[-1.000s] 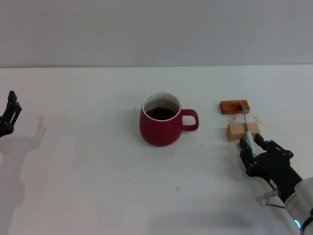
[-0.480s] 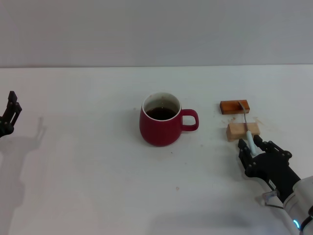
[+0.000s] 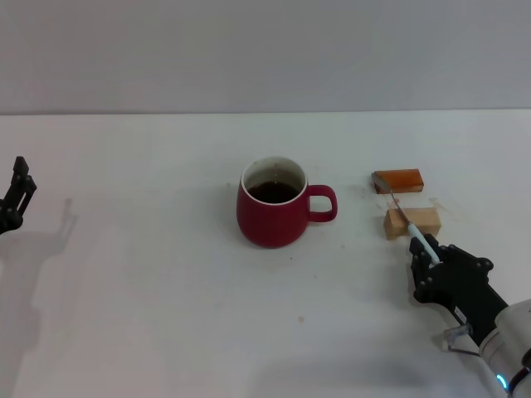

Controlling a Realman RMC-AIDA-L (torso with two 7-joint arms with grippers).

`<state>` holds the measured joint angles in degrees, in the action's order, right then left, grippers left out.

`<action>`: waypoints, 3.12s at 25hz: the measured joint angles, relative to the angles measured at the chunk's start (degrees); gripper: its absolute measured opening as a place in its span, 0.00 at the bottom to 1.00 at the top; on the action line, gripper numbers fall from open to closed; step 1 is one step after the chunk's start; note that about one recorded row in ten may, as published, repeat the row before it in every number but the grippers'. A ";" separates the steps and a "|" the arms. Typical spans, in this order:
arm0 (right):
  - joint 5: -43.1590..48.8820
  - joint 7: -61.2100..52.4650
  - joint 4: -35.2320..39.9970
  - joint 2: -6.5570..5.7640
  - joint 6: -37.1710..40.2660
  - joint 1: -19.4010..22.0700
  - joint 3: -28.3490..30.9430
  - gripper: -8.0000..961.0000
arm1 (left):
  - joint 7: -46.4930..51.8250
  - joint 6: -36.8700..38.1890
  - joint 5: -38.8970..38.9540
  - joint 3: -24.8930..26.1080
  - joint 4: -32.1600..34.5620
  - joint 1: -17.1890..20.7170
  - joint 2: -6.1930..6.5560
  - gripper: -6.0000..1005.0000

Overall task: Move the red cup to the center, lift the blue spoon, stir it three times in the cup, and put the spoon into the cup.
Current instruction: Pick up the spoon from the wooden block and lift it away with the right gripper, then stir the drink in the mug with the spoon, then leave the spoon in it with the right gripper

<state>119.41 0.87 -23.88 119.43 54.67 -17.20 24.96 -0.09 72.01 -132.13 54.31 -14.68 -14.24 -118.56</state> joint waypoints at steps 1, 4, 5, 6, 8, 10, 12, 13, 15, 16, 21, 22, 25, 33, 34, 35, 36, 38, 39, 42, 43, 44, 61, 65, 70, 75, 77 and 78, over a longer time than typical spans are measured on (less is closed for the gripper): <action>0.10 0.00 -0.01 -0.02 0.00 0.04 -0.02 0.25 | 0.00 -0.06 0.05 0.00 0.00 0.00 0.00 0.84; 0.33 0.22 -0.28 -0.09 0.41 0.33 -0.12 0.19 | 0.00 -0.09 0.14 0.00 0.01 -0.09 0.00 0.84; 0.35 0.34 -0.39 -0.11 0.60 0.41 -0.22 0.17 | 0.00 -0.10 0.17 0.00 0.01 -0.13 0.00 0.84; 0.37 0.41 -0.53 -0.13 0.88 0.47 -0.42 0.15 | 0.00 -0.11 0.19 0.00 0.01 -0.19 0.00 0.84; 0.41 0.45 -0.55 -0.17 1.42 0.53 -0.75 0.14 | 0.00 -0.13 0.21 0.00 0.01 -0.28 0.00 0.84; 0.42 0.52 -0.60 -0.18 1.83 0.73 -0.79 0.14 | 0.00 -0.21 0.21 0.00 0.01 -0.40 0.00 0.84; 0.42 0.63 -0.77 -0.17 2.20 1.02 -0.84 0.14 | 0.00 -0.26 0.21 0.00 0.01 -0.45 0.00 0.84; 0.41 0.68 -0.90 -0.18 2.45 1.17 -0.86 0.14 | 0.00 -0.27 0.21 0.00 0.01 -0.46 0.00 0.84; 0.42 0.70 -1.32 -0.32 2.97 1.47 -0.89 0.14 | 0.00 -0.21 0.21 0.00 0.01 -0.42 0.00 0.84; 0.42 0.71 -1.55 -0.41 3.18 1.67 -0.89 0.14 | 0.00 -0.15 0.21 0.00 0.01 -0.38 0.00 0.84; 0.42 0.81 -2.73 -0.86 3.99 2.04 -0.87 0.14 | 0.00 -0.08 0.26 0.00 0.01 -0.08 0.00 0.84; 0.43 1.27 -3.27 -0.98 4.06 2.12 -0.86 0.14 | 0.00 -0.05 0.27 0.05 0.01 0.03 0.00 0.84; 0.48 3.61 -6.21 -1.88 4.08 2.74 -0.37 0.14 | 0.00 0.11 0.29 0.26 -0.05 0.21 0.00 0.84; 0.29 8.73 -20.53 -8.10 3.31 6.05 0.76 0.14 | -0.06 0.88 0.29 0.44 0.12 0.55 0.06 0.84; 0.32 9.45 -22.26 -8.96 2.87 6.49 1.14 0.14 | -0.07 0.97 0.30 0.44 0.17 0.55 0.06 0.84; 0.37 10.23 -24.12 -9.85 2.32 6.92 1.50 0.14 | -0.12 1.05 0.29 0.44 0.33 0.54 0.08 0.84; 0.39 11.24 -25.98 -10.67 1.64 7.34 1.79 0.14 | -0.12 1.05 0.29 0.44 0.33 0.54 0.08 0.84; 0.40 12.92 -29.30 -11.98 0.52 8.17 2.57 0.14 | -0.24 1.09 0.29 0.44 0.38 0.54 0.12 0.84; 0.41 14.20 -31.62 -12.73 -0.64 8.75 3.36 0.14 | -0.33 1.15 0.24 0.44 0.38 0.53 0.13 0.84; 0.41 17.39 -37.46 -14.46 -5.10 9.96 5.99 0.14 | -0.50 1.14 0.22 0.44 0.54 0.52 0.18 0.84; 0.42 18.39 -39.39 -14.91 -6.87 10.16 6.97 0.14 | -0.55 0.97 0.23 0.44 0.73 0.51 0.18 0.84; 0.44 19.54 -40.99 -15.23 -8.62 10.29 8.04 0.14 | -0.55 0.79 0.24 0.44 0.98 0.48 0.18 0.84; 3.28 46.74 -71.86 -0.75 -67.45 17.34 45.04 0.14 | -0.60 -0.78 0.29 0.75 2.23 -0.54 0.17 0.84; 6.27 42.52 -73.86 -1.00 -75.11 14.34 48.50 0.14 | -0.70 -1.06 0.29 1.88 2.60 -0.69 0.15 0.84; 18.34 29.66 -80.79 -0.83 -95.18 8.54 56.28 0.14 | -0.83 -1.18 0.32 4.43 2.90 -0.69 0.10 0.84; 22.43 23.68 -86.05 -0.79 -110.15 4.06 61.38 0.14 | -0.69 -1.31 0.30 4.79 2.72 -0.68 0.00 0.84; 22.58 22.60 -87.03 -0.79 -115.40 2.05 63.35 0.14 | -0.72 -1.41 0.29 4.75 2.37 -0.54 -0.08 0.84; 22.58 22.60 -87.03 -0.79 -115.40 2.05 63.35 0.14 | -0.72 -1.41 0.29 4.75 2.37 -0.54 -0.08 0.84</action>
<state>141.99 23.48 -110.91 118.64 -60.73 -15.14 88.31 -0.81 70.60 -131.83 59.07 -12.32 -14.78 -118.64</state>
